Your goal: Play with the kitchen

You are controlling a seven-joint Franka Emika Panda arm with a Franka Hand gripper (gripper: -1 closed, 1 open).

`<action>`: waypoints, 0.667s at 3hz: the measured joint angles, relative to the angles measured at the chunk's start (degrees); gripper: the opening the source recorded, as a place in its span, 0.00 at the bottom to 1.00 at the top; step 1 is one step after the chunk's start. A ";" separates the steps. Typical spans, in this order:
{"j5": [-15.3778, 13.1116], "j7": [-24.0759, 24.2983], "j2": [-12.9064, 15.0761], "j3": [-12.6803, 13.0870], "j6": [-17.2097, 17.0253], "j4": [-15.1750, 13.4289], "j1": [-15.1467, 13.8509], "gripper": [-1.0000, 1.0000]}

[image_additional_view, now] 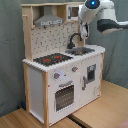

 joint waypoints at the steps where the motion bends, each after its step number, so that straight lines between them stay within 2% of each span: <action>1: 2.29 3.12 2.97 -0.02 2.68 0.01 -1.71 1.00; 2: 3.39 6.22 7.61 -0.04 4.13 0.01 -2.62 1.00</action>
